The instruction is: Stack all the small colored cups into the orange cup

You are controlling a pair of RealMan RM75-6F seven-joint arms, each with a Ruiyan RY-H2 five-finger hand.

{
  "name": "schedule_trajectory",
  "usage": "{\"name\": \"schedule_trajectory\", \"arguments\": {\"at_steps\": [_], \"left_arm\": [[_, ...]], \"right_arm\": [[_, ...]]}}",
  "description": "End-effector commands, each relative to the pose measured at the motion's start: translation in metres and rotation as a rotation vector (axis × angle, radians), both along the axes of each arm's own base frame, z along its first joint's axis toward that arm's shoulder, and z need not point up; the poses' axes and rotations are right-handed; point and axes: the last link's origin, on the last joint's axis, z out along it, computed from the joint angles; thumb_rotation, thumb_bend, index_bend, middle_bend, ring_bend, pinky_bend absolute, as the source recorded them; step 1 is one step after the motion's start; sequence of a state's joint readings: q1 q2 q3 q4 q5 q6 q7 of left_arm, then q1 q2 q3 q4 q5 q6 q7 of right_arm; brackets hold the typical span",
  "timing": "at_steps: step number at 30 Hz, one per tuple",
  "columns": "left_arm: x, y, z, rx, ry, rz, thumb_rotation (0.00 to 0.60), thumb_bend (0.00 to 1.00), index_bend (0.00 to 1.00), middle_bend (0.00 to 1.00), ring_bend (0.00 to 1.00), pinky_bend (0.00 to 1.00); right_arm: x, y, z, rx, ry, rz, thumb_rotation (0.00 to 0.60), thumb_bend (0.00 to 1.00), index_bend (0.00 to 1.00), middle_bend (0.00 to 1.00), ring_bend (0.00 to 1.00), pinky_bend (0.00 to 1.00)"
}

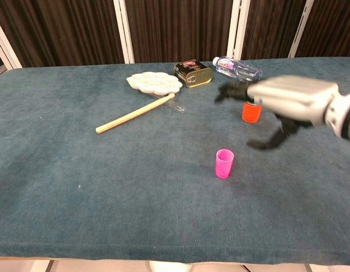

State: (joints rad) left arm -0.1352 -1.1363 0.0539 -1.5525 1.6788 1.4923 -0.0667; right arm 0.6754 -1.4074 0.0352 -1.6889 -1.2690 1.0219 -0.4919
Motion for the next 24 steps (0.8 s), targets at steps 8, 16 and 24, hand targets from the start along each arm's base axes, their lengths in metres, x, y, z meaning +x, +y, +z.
{"name": "schedule_trajectory", "arguments": {"at_steps": [8, 16, 24], "left_arm": [[0.0, -0.001, 0.002, -0.001, -0.008, -0.002, 0.6, 0.46, 0.0, 0.0, 0.0, 0.08], [-0.001, -0.001, 0.003, -0.002, -0.011, -0.001, 0.6, 0.46, 0.0, 0.0, 0.0, 0.08], [-0.001, -0.001, 0.005, 0.004, -0.018, -0.001, 0.6, 0.46, 0.0, 0.0, 0.0, 0.08]], "right_arm": [[-0.01, 0.009, -0.025, 0.072, 0.059, -0.006, 0.6, 0.46, 0.36, 0.0, 0.0, 0.0], [-0.007, 0.001, -0.036, 0.074, 0.045, -0.032, 0.6, 0.46, 0.39, 0.0, 0.0, 0.0], [-0.003, -0.005, -0.051, 0.058, 0.037, -0.034, 0.6, 0.46, 0.53, 0.0, 0.0, 0.0]]}}
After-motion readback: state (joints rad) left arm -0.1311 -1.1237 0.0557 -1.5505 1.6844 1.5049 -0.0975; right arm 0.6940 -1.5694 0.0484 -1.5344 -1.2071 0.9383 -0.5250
